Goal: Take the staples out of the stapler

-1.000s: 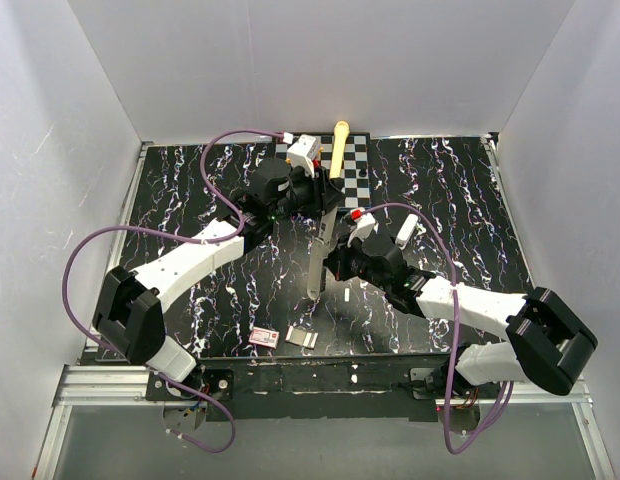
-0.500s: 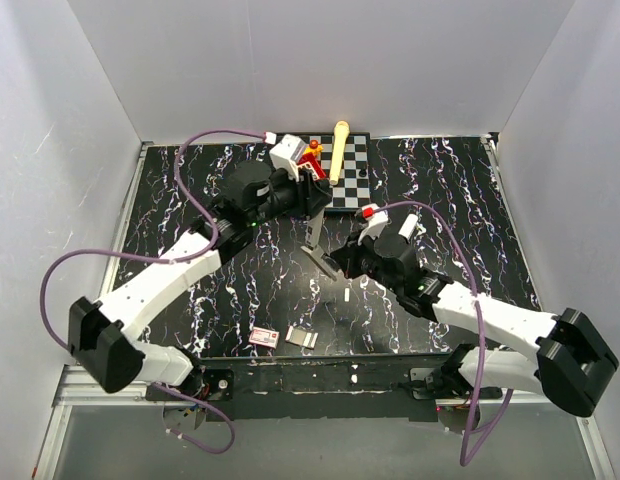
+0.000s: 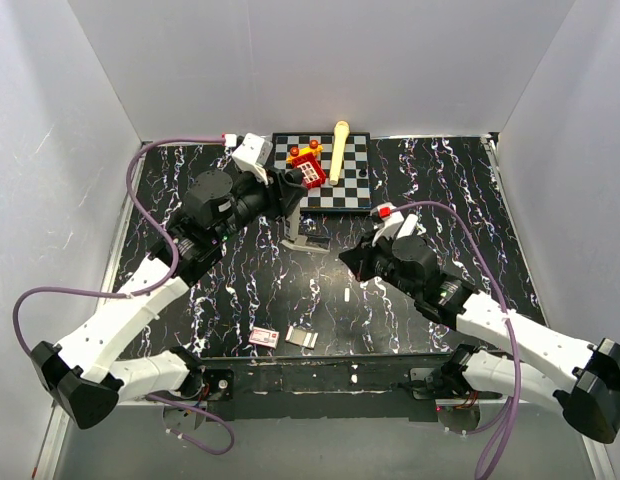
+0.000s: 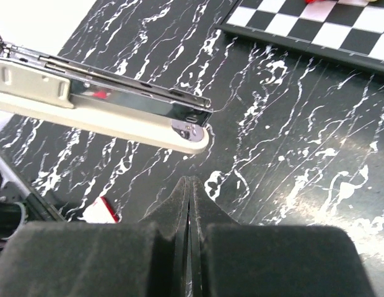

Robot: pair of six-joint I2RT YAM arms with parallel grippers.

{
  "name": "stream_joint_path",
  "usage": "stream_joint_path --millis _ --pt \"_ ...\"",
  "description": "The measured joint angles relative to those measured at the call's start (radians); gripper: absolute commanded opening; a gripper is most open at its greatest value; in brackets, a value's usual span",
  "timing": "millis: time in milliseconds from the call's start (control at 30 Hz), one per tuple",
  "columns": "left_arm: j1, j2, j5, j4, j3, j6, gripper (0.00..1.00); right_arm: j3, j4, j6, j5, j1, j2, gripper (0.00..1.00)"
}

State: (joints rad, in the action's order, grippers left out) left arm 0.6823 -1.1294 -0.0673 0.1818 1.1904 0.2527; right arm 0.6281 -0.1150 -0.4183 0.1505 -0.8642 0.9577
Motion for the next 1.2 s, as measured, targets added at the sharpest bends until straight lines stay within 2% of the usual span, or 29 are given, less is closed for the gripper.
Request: stream_joint_path --millis 333,700,900,1200 --pt "0.0 0.042 0.048 0.01 -0.003 0.018 0.0 -0.004 -0.014 -0.137 -0.072 -0.069 0.04 0.01" --pt "0.0 0.076 0.092 0.03 -0.003 0.075 0.0 -0.004 -0.111 -0.262 -0.019 -0.159 0.168 0.01" --pt "0.0 0.111 0.094 0.072 -0.006 0.13 0.0 0.025 -0.119 -0.252 0.072 -0.159 0.195 0.01" --pt "0.0 0.173 0.044 0.134 -0.048 0.195 0.0 0.098 -0.102 -0.132 0.167 -0.159 0.2 0.01"
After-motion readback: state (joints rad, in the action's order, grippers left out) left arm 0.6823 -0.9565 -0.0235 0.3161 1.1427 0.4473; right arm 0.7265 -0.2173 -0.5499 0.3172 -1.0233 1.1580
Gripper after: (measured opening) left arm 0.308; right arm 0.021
